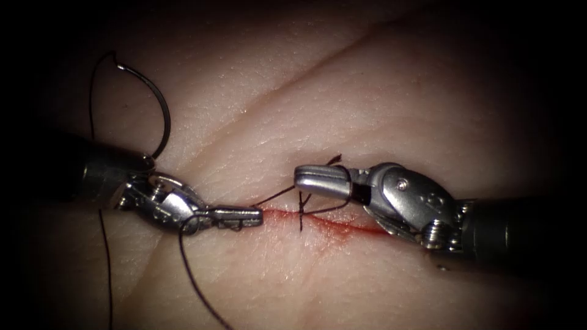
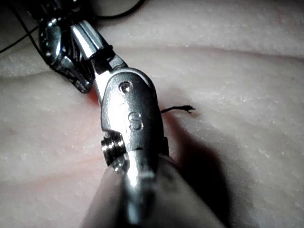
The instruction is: Wound Closure
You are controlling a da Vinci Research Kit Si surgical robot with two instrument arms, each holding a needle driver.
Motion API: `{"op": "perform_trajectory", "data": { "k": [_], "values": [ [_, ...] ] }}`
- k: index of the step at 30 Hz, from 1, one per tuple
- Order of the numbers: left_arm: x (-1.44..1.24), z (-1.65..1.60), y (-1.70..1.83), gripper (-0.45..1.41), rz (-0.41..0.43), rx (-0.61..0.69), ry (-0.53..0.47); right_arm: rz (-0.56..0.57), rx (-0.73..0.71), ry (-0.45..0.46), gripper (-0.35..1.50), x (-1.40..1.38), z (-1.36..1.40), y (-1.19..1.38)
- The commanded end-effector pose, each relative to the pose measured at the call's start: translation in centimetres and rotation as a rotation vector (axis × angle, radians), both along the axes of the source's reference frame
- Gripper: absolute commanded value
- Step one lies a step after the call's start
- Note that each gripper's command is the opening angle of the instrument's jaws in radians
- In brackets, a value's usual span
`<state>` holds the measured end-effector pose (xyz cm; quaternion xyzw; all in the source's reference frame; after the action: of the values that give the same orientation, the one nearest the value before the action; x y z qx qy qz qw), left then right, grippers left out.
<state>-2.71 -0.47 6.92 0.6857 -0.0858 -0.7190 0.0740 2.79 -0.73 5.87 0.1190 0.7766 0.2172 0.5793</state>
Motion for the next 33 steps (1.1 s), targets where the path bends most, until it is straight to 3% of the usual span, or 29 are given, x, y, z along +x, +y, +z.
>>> {"op": "perform_trajectory", "data": {
  "k": [1,5,9,17,28,33],
  "values": [
    [-0.07,0.04,-0.07,-0.45,0.003,-0.002,-0.002,0.008,-0.003,-0.007,0.39,0.08,0.07,-0.02],
    [-0.17,-0.08,-0.2,-0.45,0.011,0.0,-0.01,0.046,-0.016,-0.038,0.72,0.1,0.1,0.0],
    [-0.29,-0.21,-0.3,-0.45,0.018,-0.001,-0.023,0.084,-0.017,-0.063,0.88,0.1,0.12,0.0],
    [-0.48,-0.59,-0.63,-0.45,0.033,-0.006,-0.014,0.179,0.012,-0.146,0.88,0.04,0.15,-0.08],
    [-0.66,-0.89,-0.53,-0.45,0.034,0.013,-0.018,0.203,0.125,-0.287,0.72,-0.03,0.26,-0.35],
    [-0.71,-0.95,-0.45,-0.45,0.04,0.015,-0.012,0.233,0.294,-0.314,0.64,-0.22,0.44,-0.33]
  ]
}}
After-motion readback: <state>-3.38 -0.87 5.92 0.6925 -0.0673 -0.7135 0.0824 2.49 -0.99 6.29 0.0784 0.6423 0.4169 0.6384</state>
